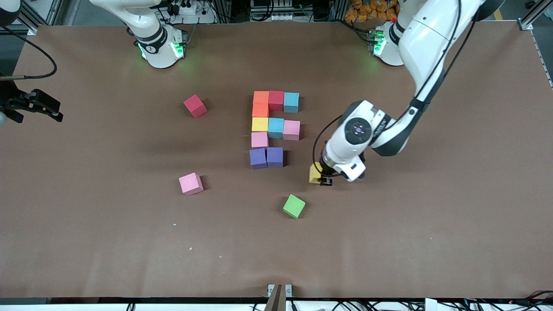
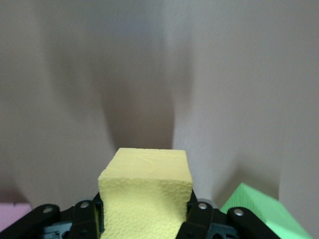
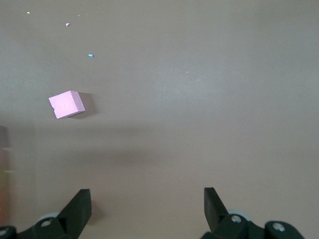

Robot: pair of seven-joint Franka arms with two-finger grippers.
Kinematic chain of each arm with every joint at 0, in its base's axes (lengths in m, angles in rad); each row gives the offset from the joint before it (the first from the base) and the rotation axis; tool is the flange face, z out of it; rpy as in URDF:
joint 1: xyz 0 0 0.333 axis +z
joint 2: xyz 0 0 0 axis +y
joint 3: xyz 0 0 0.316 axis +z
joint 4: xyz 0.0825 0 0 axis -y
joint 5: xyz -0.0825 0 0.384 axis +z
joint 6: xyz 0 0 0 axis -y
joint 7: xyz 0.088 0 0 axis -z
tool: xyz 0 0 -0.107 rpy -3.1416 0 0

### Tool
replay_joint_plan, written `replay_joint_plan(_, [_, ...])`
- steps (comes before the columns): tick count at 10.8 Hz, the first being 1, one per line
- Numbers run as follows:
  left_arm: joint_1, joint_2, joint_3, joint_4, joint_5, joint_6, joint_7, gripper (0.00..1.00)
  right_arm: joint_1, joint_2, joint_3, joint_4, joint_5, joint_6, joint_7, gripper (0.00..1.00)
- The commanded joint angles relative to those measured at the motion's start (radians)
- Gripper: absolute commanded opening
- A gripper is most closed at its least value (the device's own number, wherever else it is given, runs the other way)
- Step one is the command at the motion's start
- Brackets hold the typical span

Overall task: Arrange 11 blocks into digit 3
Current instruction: 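Carry the yellow cube to the cluster with the left gripper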

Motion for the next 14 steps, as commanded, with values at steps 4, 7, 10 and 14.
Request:
replay_joint_plan(4, [-0.097, 0.05, 0.018, 0.053, -0.006, -0.025, -0.06, 0.0, -0.01, -0.02, 0.009, -0.024, -0.015, -0.002, 0.001, 1.0])
replay_joint_plan(7, [-0.209, 0.061, 0.095, 0.051, -0.006, -0.033, -0.065, 0.0, -0.01, -0.023, 0.007, -0.024, -0.015, -0.004, 0.001, 1.0])
replay_joint_plan(10, [-0.234, 0.062, 0.114, 0.051, -0.006, -0.069, -0.102, 0.0, -0.01, -0.021, 0.007, -0.026, -0.015, -0.002, 0.001, 1.0])
replay_joint_plan(14, [-0.254, 0.062, 0.114, 0.054, -0.007, -0.073, -0.203, 0.0, -0.012, -0.021, 0.006, -0.024, -0.015, -0.002, 0.0, 1.0])
